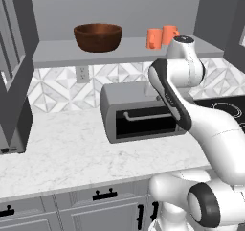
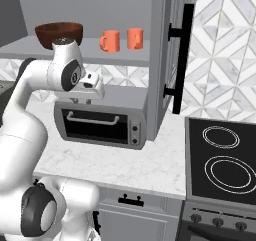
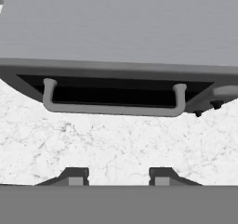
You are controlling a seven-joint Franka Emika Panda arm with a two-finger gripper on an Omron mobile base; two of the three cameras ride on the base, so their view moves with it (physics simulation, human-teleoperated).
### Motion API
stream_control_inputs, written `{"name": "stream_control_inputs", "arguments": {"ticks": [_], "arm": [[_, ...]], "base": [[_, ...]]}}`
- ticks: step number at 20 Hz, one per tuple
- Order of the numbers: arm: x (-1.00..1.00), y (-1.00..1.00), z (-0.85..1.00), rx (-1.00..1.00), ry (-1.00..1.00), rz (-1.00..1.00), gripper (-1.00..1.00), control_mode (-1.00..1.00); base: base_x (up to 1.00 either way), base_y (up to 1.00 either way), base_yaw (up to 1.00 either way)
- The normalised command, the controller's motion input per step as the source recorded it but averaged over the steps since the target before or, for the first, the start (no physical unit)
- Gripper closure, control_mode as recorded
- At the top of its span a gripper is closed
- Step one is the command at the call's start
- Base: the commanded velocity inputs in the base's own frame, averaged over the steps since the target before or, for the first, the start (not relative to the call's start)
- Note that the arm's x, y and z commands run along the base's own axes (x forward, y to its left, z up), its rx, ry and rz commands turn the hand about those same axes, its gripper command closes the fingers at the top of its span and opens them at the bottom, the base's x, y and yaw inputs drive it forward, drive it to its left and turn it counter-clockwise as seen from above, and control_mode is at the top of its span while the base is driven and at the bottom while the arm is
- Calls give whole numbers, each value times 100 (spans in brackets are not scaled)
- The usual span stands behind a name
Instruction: Gather all objects into one cabinet and sort the glasses and bowls to opposite sides.
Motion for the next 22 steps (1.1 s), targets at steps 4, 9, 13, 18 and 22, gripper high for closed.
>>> {"name": "stream_control_inputs", "arguments": {"ticks": [4,9,13,18,22], "arm": [[-15,0,-5,-3,-2,0,-100,-100],[-93,3,33,-15,-31,0,-100,-100],[-80,-1,85,-10,-34,0,-100,-100],[-79,0,97,-15,-41,0,-100,-100],[-52,-9,91,-12,-46,0,-100,-100]], "base": [[0,0,0],[0,0,0],[0,0,0],[0,0,0],[0,0,0]]}}
